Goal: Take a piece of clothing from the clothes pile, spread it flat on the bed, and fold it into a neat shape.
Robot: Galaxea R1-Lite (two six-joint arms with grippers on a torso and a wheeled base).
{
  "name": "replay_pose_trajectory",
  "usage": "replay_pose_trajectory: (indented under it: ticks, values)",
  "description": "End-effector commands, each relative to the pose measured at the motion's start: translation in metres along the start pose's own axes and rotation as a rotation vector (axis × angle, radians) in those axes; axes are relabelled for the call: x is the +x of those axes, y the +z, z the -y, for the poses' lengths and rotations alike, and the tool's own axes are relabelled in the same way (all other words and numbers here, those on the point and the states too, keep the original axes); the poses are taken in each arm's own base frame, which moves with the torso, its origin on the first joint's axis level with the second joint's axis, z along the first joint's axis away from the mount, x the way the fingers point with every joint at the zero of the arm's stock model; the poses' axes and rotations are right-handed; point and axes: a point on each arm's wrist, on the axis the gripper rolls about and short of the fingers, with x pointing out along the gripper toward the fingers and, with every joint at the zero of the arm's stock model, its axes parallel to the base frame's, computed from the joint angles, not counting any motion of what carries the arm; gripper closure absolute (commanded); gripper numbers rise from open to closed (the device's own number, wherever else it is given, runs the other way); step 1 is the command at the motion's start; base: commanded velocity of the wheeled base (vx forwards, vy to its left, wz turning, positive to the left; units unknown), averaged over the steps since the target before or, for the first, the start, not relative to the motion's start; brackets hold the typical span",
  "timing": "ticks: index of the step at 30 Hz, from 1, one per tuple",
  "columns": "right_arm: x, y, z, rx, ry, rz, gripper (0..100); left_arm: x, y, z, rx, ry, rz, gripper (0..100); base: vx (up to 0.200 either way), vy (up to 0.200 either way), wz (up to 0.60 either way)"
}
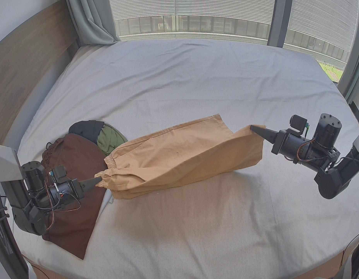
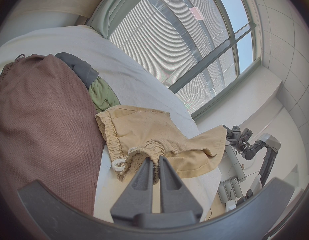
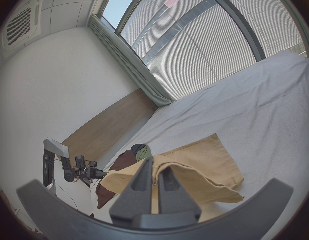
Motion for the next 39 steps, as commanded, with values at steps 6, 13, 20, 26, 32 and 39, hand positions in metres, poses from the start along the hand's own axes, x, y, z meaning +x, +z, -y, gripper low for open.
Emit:
replay_pose_trajectory:
  ticks: [6,13,20,26,32,39]
  values:
    - [0.017,0.012,0.018,-0.013,-0.013,0.025,100,0.005,0.008,-0.001,-0.015,0.013,0.035,100,0.000,0.000,0.00]
    - [0.033,0.016,0.031,0.004,-0.028,0.006,100,0.009,0.010,-0.001,-0.023,0.030,0.053,100,0.000,0.000,0.00]
    - [0.047,0.028,0.041,0.006,-0.037,0.008,100,0.015,0.014,0.001,-0.047,0.046,0.081,100,0.000,0.000,0.00]
    - [0.057,0.034,0.048,0.010,-0.040,0.012,100,0.017,0.013,0.001,-0.047,0.043,0.080,100,0.000,0.000,0.00]
    - [0.062,0.037,0.053,0.014,-0.048,0.010,100,0.020,0.016,0.000,-0.071,0.063,0.102,100,0.000,0.000,0.00]
    - [0.070,0.042,0.058,0.023,-0.056,-0.001,100,0.026,0.018,0.003,-0.105,0.063,0.118,100,0.000,0.000,0.00]
